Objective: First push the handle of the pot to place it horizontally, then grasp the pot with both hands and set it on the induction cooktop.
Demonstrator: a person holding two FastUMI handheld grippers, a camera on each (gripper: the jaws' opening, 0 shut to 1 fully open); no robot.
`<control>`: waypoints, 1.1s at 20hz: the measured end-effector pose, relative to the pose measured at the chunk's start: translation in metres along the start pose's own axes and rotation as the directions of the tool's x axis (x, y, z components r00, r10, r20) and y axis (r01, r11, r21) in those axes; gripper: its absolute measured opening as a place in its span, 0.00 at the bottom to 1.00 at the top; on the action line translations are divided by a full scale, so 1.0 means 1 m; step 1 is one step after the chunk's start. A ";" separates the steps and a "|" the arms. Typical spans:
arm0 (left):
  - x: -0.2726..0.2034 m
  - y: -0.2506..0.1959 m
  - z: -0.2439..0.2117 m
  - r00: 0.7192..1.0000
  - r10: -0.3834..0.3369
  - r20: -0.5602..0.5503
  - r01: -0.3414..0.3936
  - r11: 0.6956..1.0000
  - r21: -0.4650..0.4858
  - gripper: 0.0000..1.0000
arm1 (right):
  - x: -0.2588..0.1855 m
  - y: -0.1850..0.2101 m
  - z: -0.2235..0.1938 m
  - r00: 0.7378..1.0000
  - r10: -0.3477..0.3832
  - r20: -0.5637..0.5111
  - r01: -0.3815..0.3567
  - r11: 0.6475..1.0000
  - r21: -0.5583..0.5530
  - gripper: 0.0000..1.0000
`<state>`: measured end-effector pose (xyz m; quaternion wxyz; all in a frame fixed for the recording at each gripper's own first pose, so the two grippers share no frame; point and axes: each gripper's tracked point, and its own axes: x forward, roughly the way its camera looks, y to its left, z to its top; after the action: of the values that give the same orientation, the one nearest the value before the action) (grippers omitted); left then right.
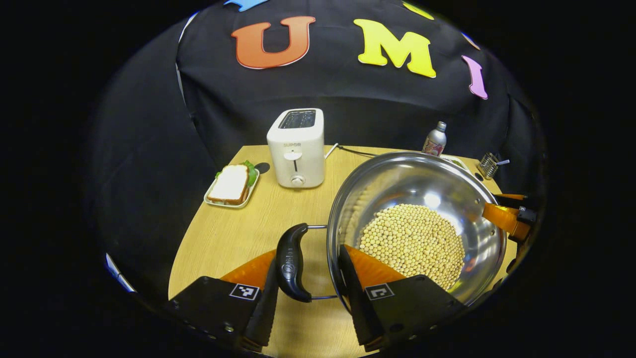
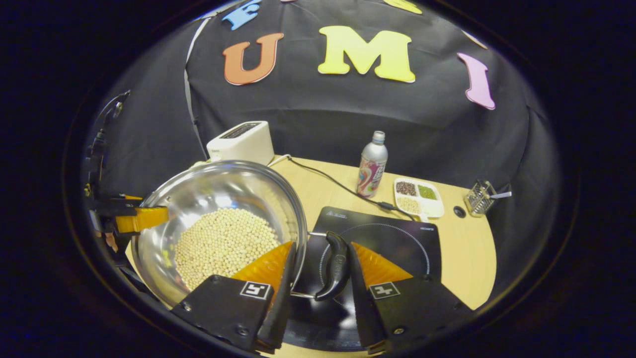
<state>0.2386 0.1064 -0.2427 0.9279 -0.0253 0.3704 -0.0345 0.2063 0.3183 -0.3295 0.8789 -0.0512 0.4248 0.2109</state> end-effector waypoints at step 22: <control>0.009 -0.220 0.057 0.992 -0.128 0.019 0.124 0.984 0.124 0.62 | -0.057 -0.228 0.002 0.993 -0.116 0.023 0.114 0.990 0.086 0.58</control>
<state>0.2742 -0.1119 -0.1913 0.9286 0.0078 0.3526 -0.1154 0.2709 0.0939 -0.3052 0.8968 -0.0356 0.4174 0.1425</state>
